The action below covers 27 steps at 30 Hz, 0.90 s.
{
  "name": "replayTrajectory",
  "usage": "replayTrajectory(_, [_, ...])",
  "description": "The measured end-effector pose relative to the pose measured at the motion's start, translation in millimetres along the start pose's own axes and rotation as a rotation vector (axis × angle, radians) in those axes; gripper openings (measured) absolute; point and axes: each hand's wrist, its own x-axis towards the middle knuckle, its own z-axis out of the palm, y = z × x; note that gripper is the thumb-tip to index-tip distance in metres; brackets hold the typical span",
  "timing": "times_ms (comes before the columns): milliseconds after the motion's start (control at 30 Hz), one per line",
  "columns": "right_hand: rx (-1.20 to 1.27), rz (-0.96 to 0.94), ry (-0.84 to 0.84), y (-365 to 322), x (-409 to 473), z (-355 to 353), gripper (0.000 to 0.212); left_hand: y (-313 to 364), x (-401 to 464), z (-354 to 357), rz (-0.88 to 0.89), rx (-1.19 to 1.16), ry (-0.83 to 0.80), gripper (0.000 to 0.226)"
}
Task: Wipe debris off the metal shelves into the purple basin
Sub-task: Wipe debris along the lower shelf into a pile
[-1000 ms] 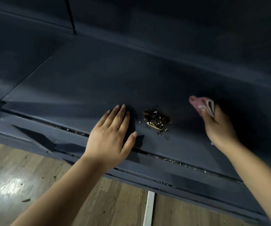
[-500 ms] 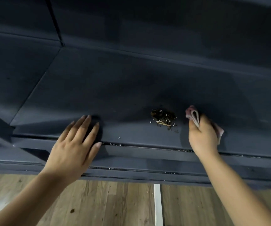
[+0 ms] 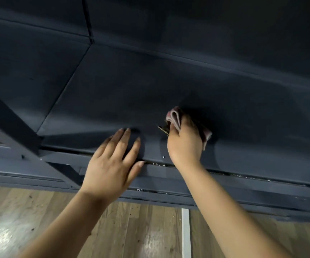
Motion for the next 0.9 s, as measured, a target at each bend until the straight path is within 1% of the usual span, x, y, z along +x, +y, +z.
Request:
replayTrajectory(33, [0.032, 0.031, -0.048, -1, 1, 0, 0.025, 0, 0, 1, 0.01, -0.005, 0.014, 0.056])
replayTrajectory(100, [0.172, 0.139, -0.134, 4, 5, -4, 0.024, -1, -1, 1, 0.013, -0.019, 0.027, 0.056])
replayTrajectory(167, [0.274, 0.21, -0.132, 13, 9, -14, 0.022, 0, -1, 1, 0.002, -0.024, 0.017, 0.06])
replayTrajectory(267, [0.225, 0.237, -0.041, 33, 25, -29, 0.02, 0, 0, 0, -0.002, -0.024, 0.001, 0.062])
replayTrajectory(300, [0.208, 0.257, -0.036, 39, 33, -33, 0.021, 0, 0, -1, 0.0, -0.023, -0.003, 0.062])
replayTrajectory(367, [0.138, 0.294, -0.107, 48, 48, -37, 0.026, 0, 0, -1, 0.003, -0.021, -0.009, 0.061])
replayTrajectory(433, [0.019, 0.271, -0.215, 50, 56, -33, 0.029, 0, 0, -1, 0.006, -0.025, -0.014, 0.059])
replayTrajectory(500, [-0.021, 0.204, -0.294, 43, 57, -26, 0.031, 0, 1, 0, 0.006, -0.029, -0.013, 0.056])
replayTrajectory(600, [0.095, 0.112, -0.394, 23, 52, -15, 0.029, 0, 1, 1, 0.005, -0.029, 0.0, 0.057])
replayTrajectory(700, [0.134, 0.061, -0.503, 2, 39, -7, 0.029, 0, 1, 0, 0.003, -0.022, -0.001, 0.06])
replayTrajectory(733, [0.182, 0.052, -0.527, -4, 35, -6, 0.03, 0, 1, 0, 0.002, -0.02, -0.005, 0.06])
replayTrajectory(800, [0.315, 0.039, -0.546, -9, 28, -4, 0.028, 1, 1, -2, -0.005, -0.02, -0.017, 0.062])
replayTrajectory(900, [0.43, 0.019, -0.567, -6, 24, -5, 0.024, 1, 1, -3, -0.018, -0.02, -0.031, 0.064])
